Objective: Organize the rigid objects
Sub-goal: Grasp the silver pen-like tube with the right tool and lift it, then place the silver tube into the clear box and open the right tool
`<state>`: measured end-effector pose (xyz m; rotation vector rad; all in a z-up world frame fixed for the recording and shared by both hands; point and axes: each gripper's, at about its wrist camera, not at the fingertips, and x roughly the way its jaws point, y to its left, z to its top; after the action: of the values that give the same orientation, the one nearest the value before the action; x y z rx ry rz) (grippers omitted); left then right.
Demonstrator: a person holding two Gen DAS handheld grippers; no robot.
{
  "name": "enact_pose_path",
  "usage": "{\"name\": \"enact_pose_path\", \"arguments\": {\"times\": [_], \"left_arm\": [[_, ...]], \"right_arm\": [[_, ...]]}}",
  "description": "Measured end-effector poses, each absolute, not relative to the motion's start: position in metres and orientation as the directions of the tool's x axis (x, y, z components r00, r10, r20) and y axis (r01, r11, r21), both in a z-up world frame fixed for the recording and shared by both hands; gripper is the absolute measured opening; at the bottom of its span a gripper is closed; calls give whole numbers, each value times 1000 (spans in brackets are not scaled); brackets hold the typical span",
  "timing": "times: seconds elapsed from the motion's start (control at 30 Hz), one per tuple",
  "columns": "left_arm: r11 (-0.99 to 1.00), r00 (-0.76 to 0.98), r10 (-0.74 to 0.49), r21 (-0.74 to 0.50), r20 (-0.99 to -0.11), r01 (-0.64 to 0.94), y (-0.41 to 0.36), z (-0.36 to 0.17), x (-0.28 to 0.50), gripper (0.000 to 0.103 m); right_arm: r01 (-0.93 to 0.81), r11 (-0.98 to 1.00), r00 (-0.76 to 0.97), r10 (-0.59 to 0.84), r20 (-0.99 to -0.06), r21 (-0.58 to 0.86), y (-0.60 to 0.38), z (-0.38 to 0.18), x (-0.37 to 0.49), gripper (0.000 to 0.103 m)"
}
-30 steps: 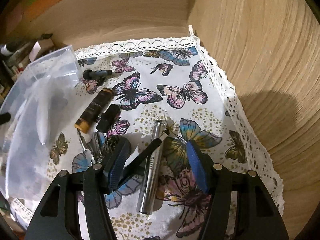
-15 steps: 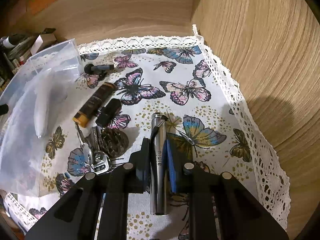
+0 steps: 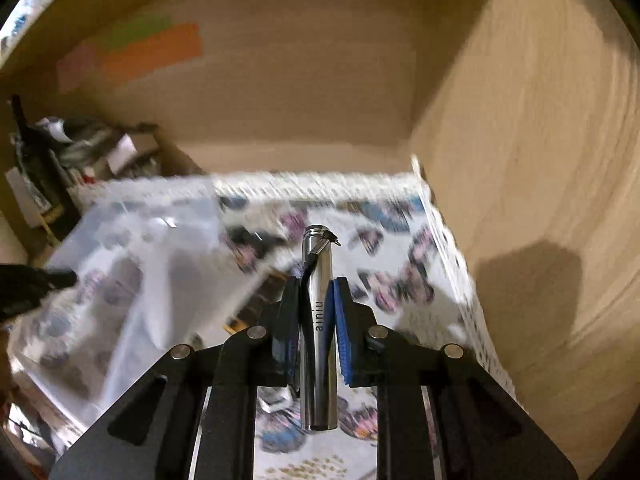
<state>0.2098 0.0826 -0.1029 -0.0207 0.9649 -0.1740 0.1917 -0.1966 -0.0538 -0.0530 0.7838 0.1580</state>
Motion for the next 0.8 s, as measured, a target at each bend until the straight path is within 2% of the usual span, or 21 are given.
{"name": "enact_pose_path", "arguments": {"times": [0.43, 0.8], "left_arm": [[986, 557, -157, -96, -816, 137, 83, -103, 210, 13], [985, 561, -161, -100, -812, 138, 84, -102, 210, 13]], "right_arm": [[-340, 938, 747, 308, -589, 59, -136, -5, 193, 15], [-507, 862, 650, 401, -645, 25, -71, -20, 194, 15]]}}
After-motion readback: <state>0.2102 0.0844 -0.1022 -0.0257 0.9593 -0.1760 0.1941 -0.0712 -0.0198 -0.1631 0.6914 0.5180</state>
